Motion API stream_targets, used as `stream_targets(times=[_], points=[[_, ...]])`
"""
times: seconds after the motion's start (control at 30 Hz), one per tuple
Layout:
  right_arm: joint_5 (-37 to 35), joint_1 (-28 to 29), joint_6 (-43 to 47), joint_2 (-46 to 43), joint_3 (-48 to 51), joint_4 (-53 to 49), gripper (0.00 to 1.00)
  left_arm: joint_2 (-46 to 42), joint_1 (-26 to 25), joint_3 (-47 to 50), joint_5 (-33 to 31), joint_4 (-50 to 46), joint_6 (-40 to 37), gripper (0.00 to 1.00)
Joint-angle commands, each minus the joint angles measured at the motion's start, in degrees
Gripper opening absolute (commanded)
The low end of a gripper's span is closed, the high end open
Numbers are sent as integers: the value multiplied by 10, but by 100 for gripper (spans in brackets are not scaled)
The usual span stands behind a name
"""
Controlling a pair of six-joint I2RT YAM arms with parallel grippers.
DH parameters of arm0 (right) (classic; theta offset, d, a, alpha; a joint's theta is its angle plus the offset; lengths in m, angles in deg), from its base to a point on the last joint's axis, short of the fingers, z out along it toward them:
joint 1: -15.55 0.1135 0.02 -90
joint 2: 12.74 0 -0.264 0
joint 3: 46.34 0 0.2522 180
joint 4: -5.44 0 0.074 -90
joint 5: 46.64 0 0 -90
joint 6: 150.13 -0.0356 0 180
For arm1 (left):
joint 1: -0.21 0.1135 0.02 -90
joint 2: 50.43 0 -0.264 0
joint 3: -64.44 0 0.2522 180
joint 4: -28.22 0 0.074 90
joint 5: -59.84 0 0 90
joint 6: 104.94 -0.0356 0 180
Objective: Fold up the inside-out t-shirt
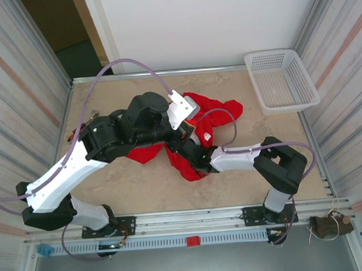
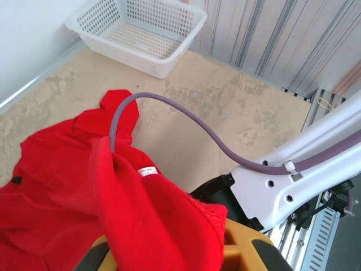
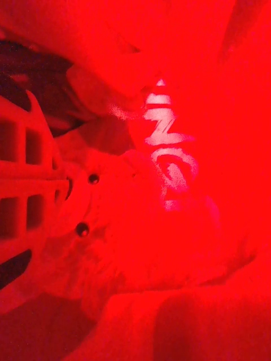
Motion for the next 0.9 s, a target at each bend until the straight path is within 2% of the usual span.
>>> stream_targets(times=[0.0,0.1,0.17,0.27,0.43,0.6,0.77,0.87], points=[[11,-10,-37,9,-16,-41,0,-28,-5,-8,18,18,-13,0],[-31,-8,-67,-8,-12,-67,0,-34,-5,29,19,21,-3,0],[-42,-8,-79,-33,23,-39,0,-40,-6,59,20,27,7,0],[-9,-17,-64,-61,63,26,0,-53,-5,109,20,46,20,0],[33,-18,-37,-68,79,61,0,-59,-6,137,-1,48,21,0],[14,-5,-49,-39,52,31,0,-62,-6,127,9,58,26,0],[-43,25,-90,41,-35,-57,0,-49,-6,80,21,60,20,0],[-59,20,-118,83,-70,-87,0,-46,-6,46,31,63,18,0]])
